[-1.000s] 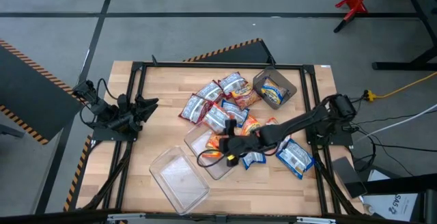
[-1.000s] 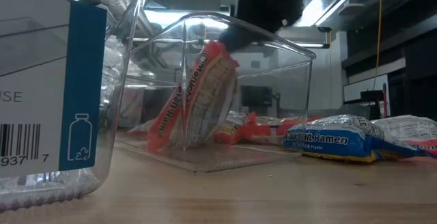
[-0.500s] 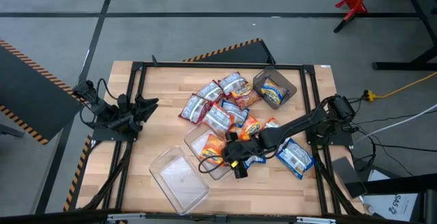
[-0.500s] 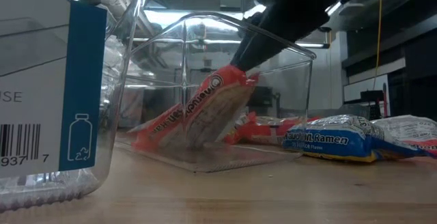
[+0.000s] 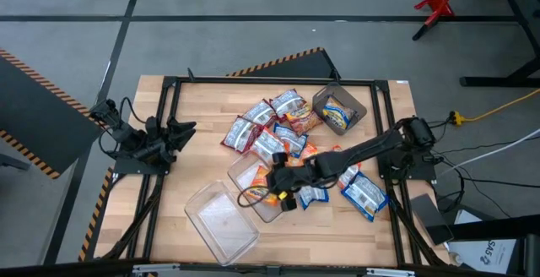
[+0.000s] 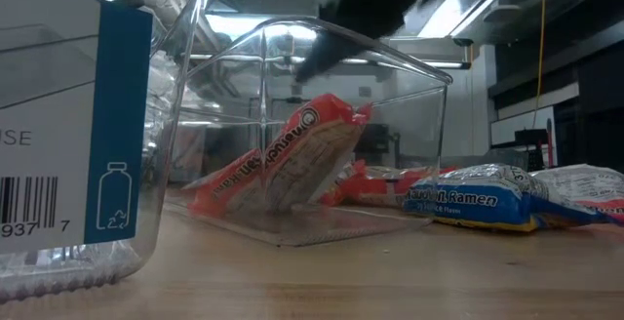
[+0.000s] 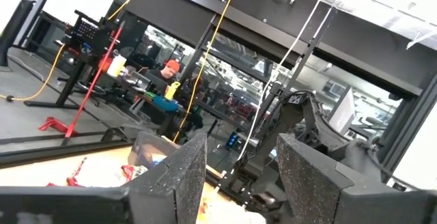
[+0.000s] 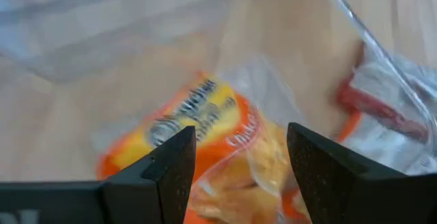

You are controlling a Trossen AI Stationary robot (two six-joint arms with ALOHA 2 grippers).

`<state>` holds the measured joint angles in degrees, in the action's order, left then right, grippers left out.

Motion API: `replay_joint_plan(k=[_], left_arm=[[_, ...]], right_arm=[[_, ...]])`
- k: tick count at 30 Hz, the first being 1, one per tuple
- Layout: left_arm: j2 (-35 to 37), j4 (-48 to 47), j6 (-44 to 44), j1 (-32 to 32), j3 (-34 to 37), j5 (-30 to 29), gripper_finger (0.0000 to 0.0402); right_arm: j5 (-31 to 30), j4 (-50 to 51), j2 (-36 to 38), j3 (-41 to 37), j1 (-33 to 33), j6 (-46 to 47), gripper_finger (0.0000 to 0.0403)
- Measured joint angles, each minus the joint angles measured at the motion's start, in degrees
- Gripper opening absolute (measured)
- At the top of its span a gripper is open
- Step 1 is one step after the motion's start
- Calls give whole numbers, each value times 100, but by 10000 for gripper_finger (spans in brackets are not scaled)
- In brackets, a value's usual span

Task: Sort Maruchan noodles
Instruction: Put the orange noodle pack into the top transparent bin

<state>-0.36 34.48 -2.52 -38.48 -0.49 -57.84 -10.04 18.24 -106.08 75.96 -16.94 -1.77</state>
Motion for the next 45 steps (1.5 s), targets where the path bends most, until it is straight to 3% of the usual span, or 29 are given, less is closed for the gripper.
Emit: replay_joint_plan(k=[6, 20, 23, 30, 38, 45], left_arm=[[0, -98, -18, 0, -2, -7, 172], [0, -101, -31, 0, -2, -17, 172], [-1, -101, -36, 0, -2, -18, 172], [0, -106, -35, 0, -2, -24, 172], [0, -184, -37, 0, -2, -19, 172], [-2, -189, -35, 0, -2, -137, 172]], right_arm=[[230, 80, -413, -7, 6, 17, 216], [699, -227, -497, 41, 164, -52, 216], [815, 121, -497, 300, 180, -113, 216], [228, 296, -626, 480, 190, -397, 216], [287, 339, -1104, 484, 229, -339, 216], [470, 726, -1058, 626, 229, -166, 216]])
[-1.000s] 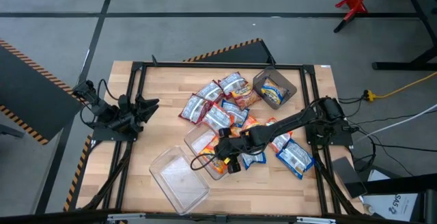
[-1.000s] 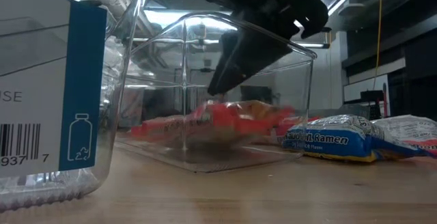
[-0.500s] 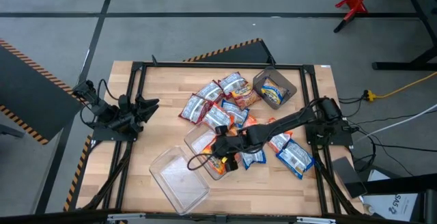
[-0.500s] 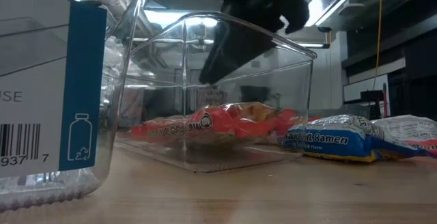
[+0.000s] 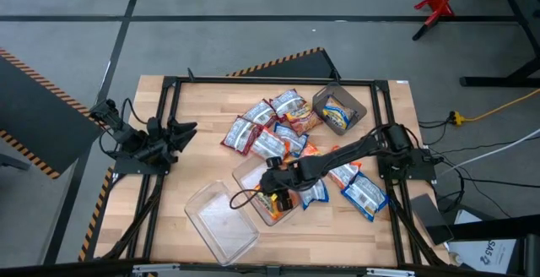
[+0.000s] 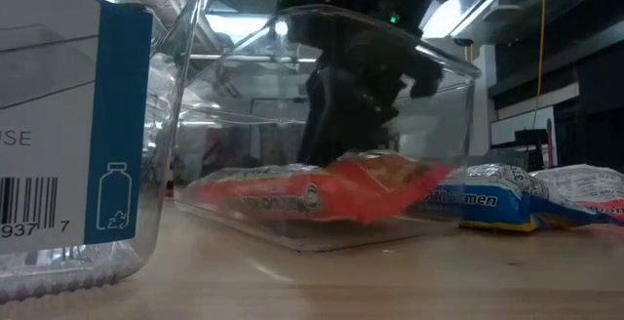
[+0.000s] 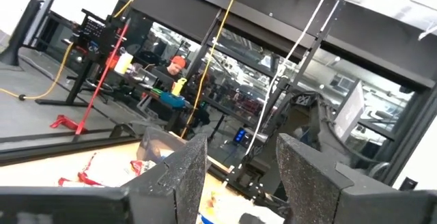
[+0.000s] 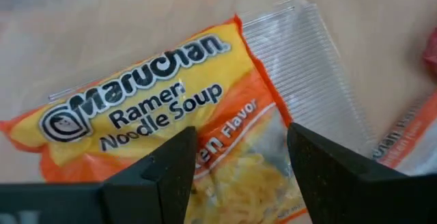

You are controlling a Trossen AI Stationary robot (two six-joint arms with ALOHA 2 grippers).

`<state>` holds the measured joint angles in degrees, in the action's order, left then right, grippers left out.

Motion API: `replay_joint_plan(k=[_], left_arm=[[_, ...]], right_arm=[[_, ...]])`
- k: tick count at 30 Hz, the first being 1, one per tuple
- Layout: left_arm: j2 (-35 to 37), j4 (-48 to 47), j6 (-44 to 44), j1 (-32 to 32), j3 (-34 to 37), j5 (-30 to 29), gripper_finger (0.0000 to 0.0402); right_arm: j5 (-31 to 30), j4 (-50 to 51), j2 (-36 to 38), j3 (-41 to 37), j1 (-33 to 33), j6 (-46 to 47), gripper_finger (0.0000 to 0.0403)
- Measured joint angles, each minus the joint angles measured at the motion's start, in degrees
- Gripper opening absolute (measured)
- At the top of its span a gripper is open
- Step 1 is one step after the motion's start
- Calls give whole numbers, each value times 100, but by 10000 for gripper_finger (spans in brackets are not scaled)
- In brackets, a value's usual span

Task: Sort Maruchan noodles
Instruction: Put the orange noodle pack into the top transparent bin, then put the red noodle pack into the bottom transparent bin

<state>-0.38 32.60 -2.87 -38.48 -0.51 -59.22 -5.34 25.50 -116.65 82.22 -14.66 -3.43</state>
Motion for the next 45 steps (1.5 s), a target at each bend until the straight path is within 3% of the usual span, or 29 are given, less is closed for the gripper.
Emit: replay_joint_plan(k=[5, 13, 17, 22, 25, 28, 39, 45], left_arm=[[2, -26, 22, 0, 0, -31, 172], [0, -18, -2, 0, 0, -48, 172], [0, -20, -45, 0, 0, -49, 172], [0, -18, -143, 0, 0, -51, 172], [0, -19, -151, 0, 0, -51, 172], [1, -19, -136, 0, 0, -108, 172], [0, -92, 92, 0, 0, -441, 172], [0, -127, 259, 0, 0, -512, 172]], right_arm=[[-166, 701, 5, 858, 2, -416, 216], [-1933, 2383, 16, 2426, 248, -1216, 216], [-2204, 3118, 16, 2898, 886, -795, 216], [-1452, 3775, 23, 2920, 1902, -155, 216], [-668, 3721, 23, 2614, 2438, -132, 216], [-386, 3712, 21, 2278, 2886, -239, 216], [-283, 3353, 21, 1430, 3709, -2766, 216], [211, 3215, 21, 1203, 3995, -3582, 223]])
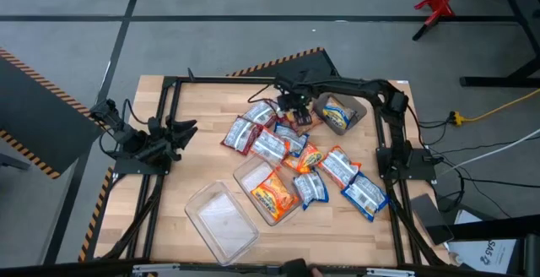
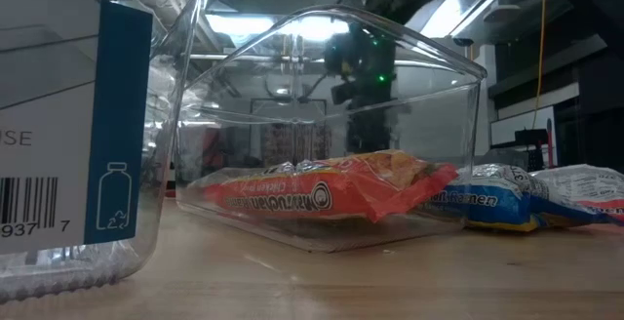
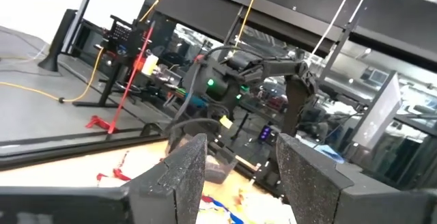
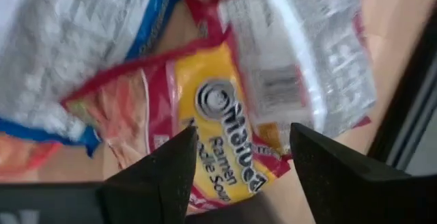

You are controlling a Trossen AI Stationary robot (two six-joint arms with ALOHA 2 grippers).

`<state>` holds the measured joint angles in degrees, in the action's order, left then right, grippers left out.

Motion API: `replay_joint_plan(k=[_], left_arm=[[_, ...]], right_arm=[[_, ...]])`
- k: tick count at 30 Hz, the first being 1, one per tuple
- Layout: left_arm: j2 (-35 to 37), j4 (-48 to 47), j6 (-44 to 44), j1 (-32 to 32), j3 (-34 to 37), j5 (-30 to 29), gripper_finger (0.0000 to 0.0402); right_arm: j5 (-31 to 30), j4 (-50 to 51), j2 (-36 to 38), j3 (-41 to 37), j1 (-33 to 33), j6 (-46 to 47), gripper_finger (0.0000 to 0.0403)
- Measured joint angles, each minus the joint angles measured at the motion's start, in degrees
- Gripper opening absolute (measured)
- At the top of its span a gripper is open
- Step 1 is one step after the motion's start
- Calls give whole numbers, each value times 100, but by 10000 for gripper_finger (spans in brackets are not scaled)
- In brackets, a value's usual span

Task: Sort Maruchan noodles
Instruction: Put the red noodle pack into the bottom transparent bin

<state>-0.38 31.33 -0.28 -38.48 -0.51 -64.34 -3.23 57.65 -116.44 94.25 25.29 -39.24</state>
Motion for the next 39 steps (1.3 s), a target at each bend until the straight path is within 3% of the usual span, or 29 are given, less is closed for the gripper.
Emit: replay_joint_plan(k=[10, 17, 24, 34, 36, 39], left_arm=[[0, -2, 143, 0, 0, -336, 172], [1, -2, 153, 0, 0, -405, 172], [0, -2, 150, 0, 0, -420, 172], [2, -4, 196, 0, 0, -420, 172], [0, -3, 196, 0, 0, -421, 172], [0, -4, 198, 0, 0, -422, 172]], right_arm=[[200, -307, -1, -444, 99, -621, 332], [344, -298, -261, -567, 99, -708, 327], [29, -145, -322, -448, -28, -627, 252], [30, -182, -337, -369, -30, -356, 29], [21, -168, -331, -367, -54, -247, 10], [9, -100, -332, -332, -87, -41, 15]])
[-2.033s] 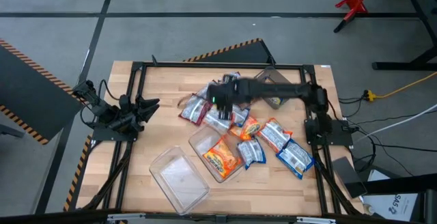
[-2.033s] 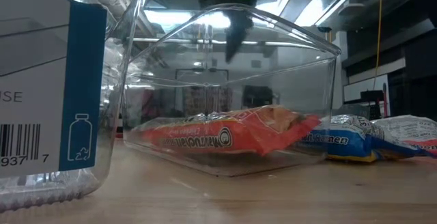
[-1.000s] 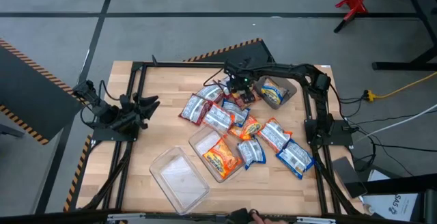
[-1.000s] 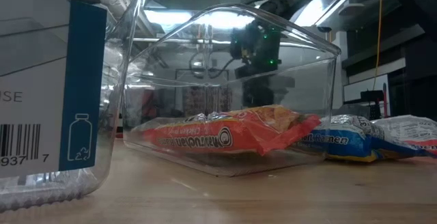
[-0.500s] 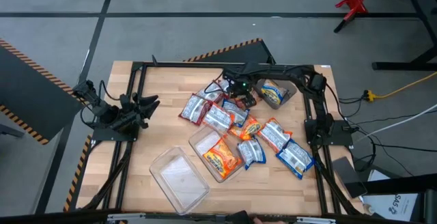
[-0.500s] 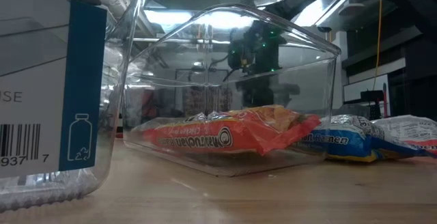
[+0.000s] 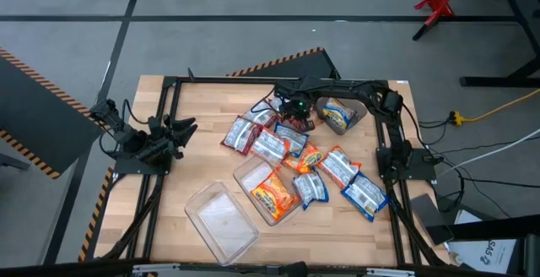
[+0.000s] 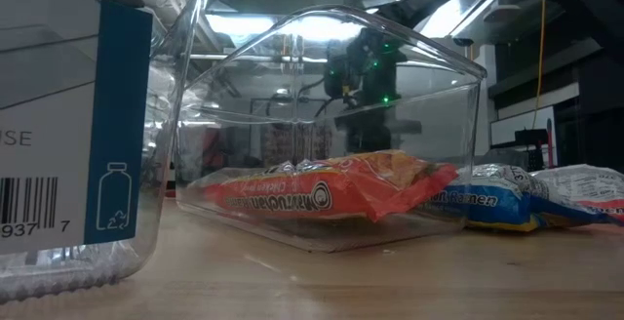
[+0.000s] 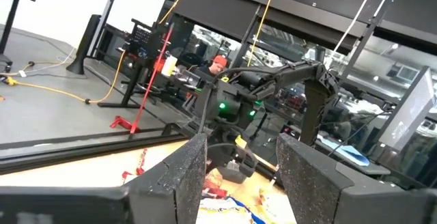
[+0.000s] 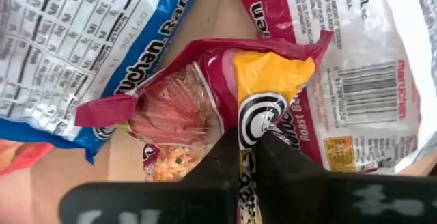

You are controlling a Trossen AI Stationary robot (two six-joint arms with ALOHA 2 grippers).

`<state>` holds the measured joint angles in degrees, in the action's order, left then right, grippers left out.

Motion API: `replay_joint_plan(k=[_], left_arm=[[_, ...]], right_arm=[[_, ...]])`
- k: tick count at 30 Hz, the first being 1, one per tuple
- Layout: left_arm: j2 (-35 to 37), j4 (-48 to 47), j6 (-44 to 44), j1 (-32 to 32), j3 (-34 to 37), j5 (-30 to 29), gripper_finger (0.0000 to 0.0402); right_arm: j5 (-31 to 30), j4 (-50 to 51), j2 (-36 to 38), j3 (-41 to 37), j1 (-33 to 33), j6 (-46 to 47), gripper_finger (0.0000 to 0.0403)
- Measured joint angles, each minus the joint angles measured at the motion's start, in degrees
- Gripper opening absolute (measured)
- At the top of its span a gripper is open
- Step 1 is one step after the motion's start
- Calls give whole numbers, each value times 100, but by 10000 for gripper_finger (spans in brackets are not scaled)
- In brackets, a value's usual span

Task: Sort Maruchan noodles
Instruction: Put the red noodle pack into the bottom transparent bin

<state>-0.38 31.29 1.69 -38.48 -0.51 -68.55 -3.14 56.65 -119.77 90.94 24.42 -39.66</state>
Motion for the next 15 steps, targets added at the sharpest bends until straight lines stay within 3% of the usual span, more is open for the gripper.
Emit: replay_joint_plan(k=[6, 15], left_arm=[[0, 2, 0, 0, 0, 0, 172], [1, 2, 2, 0, 0, 0, 172]], right_arm=[[33, 232, 16, 536, -88, 84, 2], [369, 921, 28, 2212, -322, 544, 0]])
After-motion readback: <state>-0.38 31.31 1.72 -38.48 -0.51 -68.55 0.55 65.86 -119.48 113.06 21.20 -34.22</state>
